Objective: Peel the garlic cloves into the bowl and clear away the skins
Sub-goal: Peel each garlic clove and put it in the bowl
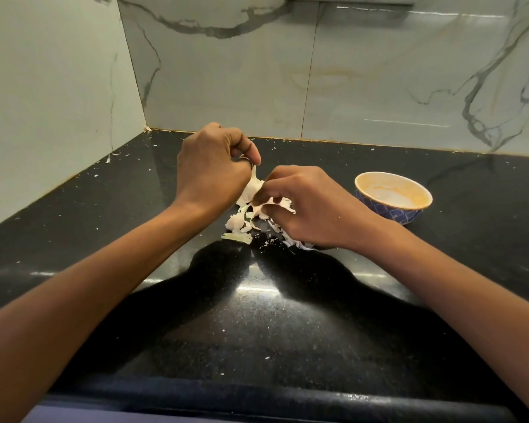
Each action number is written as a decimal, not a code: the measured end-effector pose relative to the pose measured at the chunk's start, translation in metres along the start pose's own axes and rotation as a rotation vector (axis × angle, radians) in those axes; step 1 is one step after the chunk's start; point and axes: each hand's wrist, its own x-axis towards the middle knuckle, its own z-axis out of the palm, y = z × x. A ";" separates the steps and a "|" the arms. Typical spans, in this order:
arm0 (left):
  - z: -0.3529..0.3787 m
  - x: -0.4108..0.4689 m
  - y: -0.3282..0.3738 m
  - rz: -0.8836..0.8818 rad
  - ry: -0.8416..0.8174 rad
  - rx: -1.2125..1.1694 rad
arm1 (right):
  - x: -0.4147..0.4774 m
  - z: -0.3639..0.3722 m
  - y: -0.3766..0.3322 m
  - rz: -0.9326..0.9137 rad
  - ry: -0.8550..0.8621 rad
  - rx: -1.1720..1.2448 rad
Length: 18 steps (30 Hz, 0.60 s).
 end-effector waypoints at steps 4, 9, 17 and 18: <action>0.000 0.001 -0.001 -0.012 0.014 0.004 | 0.002 0.007 -0.002 -0.009 -0.017 -0.085; 0.002 0.001 -0.003 -0.003 0.013 -0.001 | 0.003 0.014 -0.002 0.017 -0.109 -0.161; 0.002 0.002 -0.004 -0.002 0.005 0.002 | 0.003 0.009 -0.002 0.070 -0.113 -0.079; 0.002 0.002 -0.004 -0.001 0.003 0.001 | 0.003 0.008 -0.002 0.070 -0.098 -0.084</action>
